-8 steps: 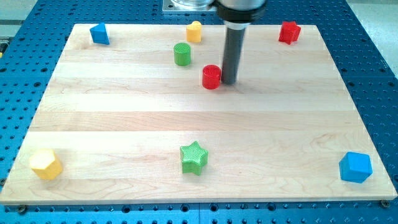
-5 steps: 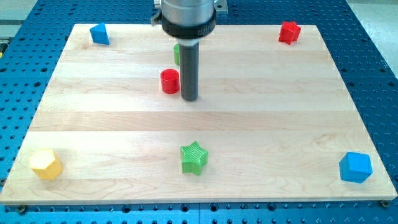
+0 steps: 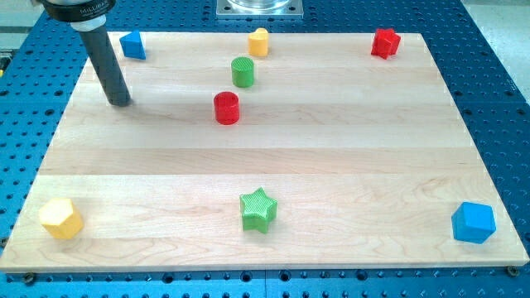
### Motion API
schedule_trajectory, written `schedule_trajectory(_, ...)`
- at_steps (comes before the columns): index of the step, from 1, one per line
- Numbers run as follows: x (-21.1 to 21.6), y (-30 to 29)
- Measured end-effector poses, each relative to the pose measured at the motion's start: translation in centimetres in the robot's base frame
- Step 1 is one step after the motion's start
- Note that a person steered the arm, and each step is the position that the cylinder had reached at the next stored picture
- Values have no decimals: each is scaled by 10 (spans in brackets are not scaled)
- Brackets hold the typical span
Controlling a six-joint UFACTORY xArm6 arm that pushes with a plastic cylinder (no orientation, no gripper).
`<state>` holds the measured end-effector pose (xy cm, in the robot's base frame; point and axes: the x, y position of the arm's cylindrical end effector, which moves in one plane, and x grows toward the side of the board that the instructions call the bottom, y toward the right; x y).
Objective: Push the green circle vertically below the yellow heart
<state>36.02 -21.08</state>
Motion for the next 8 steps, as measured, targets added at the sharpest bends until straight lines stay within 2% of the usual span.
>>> schedule_trajectory(2, -32, 85)
schedule_trajectory(3, -50, 93)
schedule_trajectory(6, -50, 168)
schedule_trajectory(7, -49, 143)
schedule_trajectory(8, 0, 84)
